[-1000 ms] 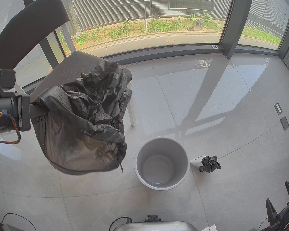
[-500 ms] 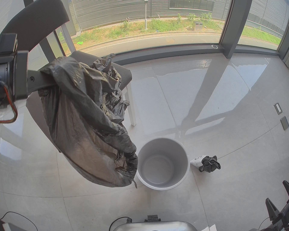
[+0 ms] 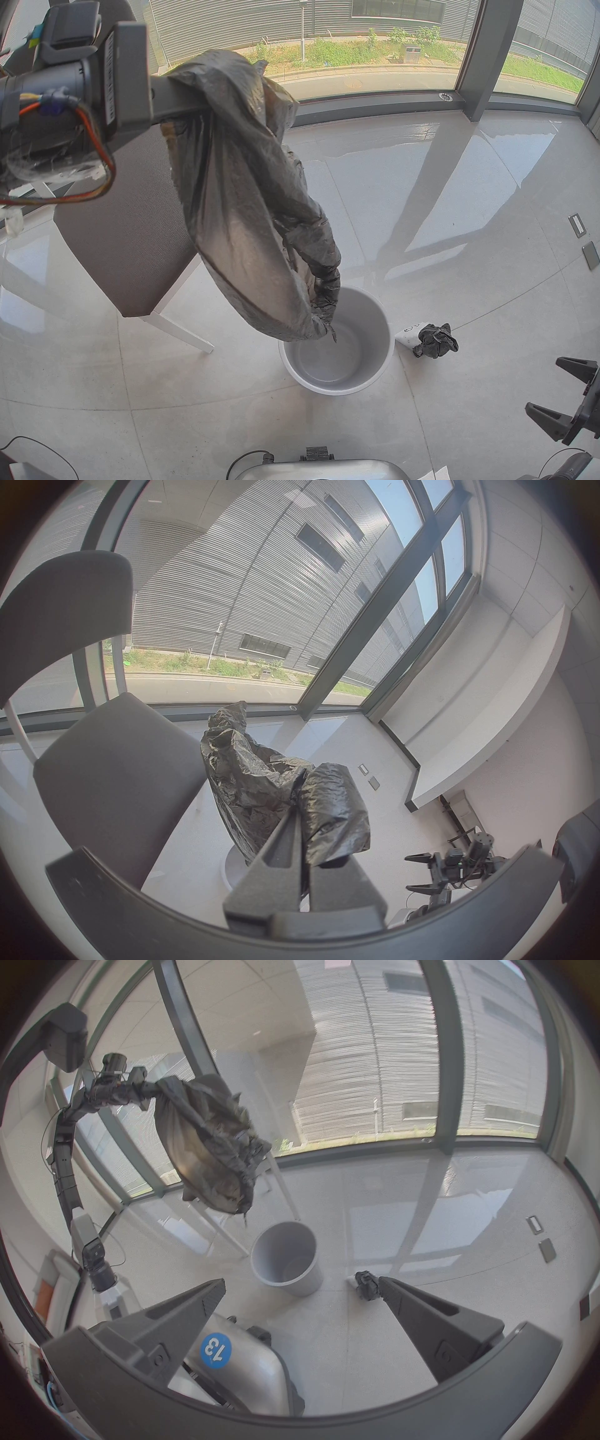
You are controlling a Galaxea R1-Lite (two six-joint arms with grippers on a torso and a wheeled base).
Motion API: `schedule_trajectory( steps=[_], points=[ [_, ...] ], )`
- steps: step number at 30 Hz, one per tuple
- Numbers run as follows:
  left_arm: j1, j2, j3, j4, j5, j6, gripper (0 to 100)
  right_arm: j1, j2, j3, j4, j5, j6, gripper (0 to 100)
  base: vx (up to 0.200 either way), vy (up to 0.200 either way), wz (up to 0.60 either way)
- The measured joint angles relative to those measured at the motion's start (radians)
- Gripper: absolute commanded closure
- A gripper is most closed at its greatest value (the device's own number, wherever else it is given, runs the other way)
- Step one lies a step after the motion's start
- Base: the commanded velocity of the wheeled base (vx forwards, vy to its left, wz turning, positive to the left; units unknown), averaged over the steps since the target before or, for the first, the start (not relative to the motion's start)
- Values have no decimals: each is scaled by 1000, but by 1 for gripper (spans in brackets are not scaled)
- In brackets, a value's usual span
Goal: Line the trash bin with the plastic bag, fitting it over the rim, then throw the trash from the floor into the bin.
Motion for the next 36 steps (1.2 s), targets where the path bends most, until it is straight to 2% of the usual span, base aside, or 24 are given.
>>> schedule_trajectory(
  steps=[10, 18, 29, 36],
  points=[
    [-40, 32, 11, -57, -8, -24, 100, 75, 373, -14, -194, 15, -13, 0, 0, 0, 0],
    [-53, 47, 11, -112, -3, -43, 100, 147, 674, -161, -330, 18, -8, 0, 0, 0, 0],
    [-65, 49, 9, -146, -1, -50, 100, 263, 950, -438, -361, 14, 1, 0, 0, 0, 0],
    [-72, 56, 6, -173, -1, -64, 100, 337, 1043, -512, -397, 11, 54, 0, 0, 0, 0]
  ],
)
